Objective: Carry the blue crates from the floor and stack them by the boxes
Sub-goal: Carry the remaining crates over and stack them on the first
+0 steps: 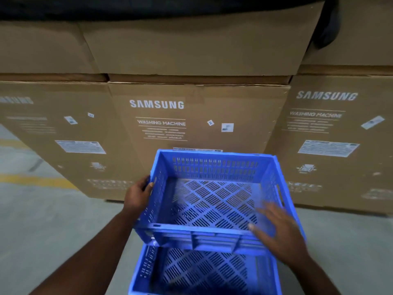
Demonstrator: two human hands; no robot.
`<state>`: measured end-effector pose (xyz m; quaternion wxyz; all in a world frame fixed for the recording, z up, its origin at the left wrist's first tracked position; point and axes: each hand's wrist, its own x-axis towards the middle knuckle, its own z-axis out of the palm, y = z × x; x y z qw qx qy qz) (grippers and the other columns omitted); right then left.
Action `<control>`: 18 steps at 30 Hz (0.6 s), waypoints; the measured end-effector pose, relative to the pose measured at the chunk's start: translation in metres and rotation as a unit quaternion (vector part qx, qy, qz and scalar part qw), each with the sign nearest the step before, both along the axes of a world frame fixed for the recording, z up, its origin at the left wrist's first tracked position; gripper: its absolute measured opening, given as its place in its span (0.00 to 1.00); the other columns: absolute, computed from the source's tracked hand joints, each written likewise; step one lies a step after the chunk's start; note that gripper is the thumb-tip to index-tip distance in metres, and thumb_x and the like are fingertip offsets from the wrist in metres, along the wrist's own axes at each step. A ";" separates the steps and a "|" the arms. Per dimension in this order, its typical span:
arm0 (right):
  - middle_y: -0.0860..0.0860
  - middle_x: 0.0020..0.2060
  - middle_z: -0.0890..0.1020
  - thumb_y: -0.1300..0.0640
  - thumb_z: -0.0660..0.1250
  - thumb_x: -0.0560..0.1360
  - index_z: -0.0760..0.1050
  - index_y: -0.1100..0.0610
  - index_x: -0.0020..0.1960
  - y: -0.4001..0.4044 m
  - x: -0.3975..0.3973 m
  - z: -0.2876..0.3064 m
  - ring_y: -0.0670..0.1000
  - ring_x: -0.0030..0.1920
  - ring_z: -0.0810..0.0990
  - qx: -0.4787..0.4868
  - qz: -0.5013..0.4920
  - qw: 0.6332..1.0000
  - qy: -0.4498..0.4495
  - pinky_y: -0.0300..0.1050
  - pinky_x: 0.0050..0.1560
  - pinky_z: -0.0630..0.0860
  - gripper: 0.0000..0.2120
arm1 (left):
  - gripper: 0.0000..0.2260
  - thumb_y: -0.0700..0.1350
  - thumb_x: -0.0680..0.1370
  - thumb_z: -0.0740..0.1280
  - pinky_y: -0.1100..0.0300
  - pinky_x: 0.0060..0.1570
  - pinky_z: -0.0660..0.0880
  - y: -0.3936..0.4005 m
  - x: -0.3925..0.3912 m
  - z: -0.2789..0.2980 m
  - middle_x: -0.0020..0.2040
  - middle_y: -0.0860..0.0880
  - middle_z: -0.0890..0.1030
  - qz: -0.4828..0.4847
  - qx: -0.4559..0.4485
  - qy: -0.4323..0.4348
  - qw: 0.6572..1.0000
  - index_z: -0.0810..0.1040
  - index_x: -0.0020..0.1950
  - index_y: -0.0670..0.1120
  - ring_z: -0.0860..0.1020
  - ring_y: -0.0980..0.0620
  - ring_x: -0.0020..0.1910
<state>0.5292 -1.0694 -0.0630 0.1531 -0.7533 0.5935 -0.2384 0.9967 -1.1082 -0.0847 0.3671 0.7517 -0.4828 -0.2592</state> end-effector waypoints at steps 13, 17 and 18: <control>0.43 0.35 0.83 0.25 0.59 0.70 0.80 0.41 0.44 -0.009 0.009 -0.013 0.46 0.37 0.82 -0.033 0.094 0.976 0.195 0.44 0.33 0.75 0.23 | 0.24 0.74 0.75 0.53 0.55 0.47 0.79 0.073 -0.043 0.019 0.52 0.55 0.84 -0.346 0.075 -0.396 0.847 0.72 0.63 0.63 0.83 0.50 0.51; 0.51 0.44 0.84 0.29 0.60 0.73 0.79 0.49 0.50 -0.027 0.021 0.017 0.54 0.48 0.83 0.058 0.168 0.953 0.245 0.46 0.41 0.71 0.25 | 0.19 0.68 0.72 0.58 0.54 0.39 0.78 0.081 -0.042 0.009 0.46 0.53 0.85 -0.311 0.067 -0.454 0.832 0.73 0.58 0.61 0.84 0.47 0.45; 0.51 0.44 0.85 0.30 0.62 0.73 0.79 0.50 0.49 -0.027 0.025 0.021 0.55 0.48 0.83 0.038 0.180 0.946 0.266 0.46 0.41 0.71 0.24 | 0.18 0.67 0.72 0.60 0.55 0.40 0.78 0.079 -0.038 0.012 0.46 0.53 0.85 -0.300 0.073 -0.454 0.836 0.73 0.58 0.62 0.84 0.48 0.45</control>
